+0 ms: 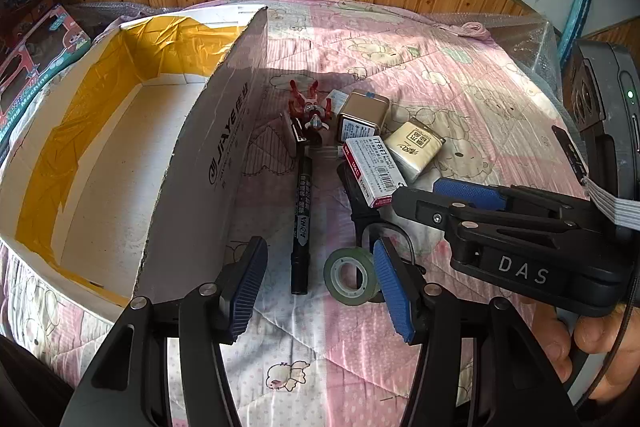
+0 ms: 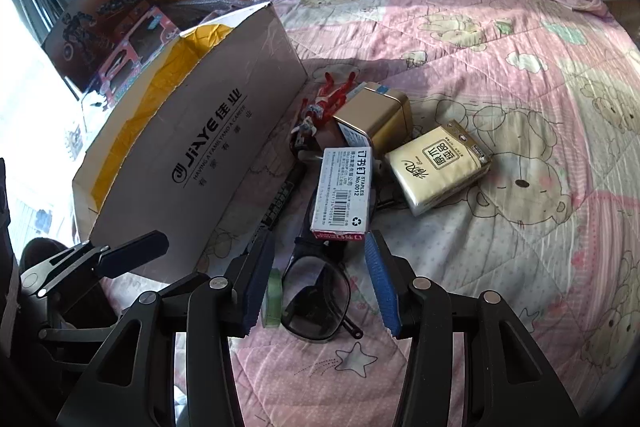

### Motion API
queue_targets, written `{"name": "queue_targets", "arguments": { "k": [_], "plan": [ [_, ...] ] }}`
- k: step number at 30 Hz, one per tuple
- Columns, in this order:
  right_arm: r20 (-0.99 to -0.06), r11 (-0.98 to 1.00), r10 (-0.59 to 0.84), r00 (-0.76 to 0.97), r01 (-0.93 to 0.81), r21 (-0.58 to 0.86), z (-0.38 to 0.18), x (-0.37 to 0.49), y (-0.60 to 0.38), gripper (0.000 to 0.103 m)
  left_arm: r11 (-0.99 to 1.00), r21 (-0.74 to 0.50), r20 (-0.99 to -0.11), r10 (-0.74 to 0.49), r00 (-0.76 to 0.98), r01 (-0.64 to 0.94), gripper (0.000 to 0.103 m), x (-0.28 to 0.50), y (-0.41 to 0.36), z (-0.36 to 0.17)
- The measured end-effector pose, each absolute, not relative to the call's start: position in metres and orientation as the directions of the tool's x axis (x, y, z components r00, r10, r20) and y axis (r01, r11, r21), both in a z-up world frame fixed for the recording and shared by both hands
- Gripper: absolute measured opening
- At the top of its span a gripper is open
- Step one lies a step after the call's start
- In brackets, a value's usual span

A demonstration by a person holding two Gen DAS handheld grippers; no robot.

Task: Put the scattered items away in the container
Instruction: 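Grasp the green tape roll with the left gripper while the right gripper grasps the staples box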

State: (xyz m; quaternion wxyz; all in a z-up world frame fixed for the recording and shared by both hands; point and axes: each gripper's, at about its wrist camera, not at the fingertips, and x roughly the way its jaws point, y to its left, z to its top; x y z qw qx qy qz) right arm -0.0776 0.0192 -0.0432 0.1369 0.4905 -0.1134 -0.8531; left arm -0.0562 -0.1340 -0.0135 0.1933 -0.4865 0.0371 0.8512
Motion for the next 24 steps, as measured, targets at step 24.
{"name": "queue_targets", "arguments": {
  "k": [24],
  "plan": [
    [-0.845, -0.921, -0.390, -0.366, 0.149, 0.361, -0.088, -0.145, 0.020, 0.060, -0.901, -0.143, -0.867, 0.313, -0.387, -0.409, 0.061, -0.059, -0.128, -0.043]
  ]
}}
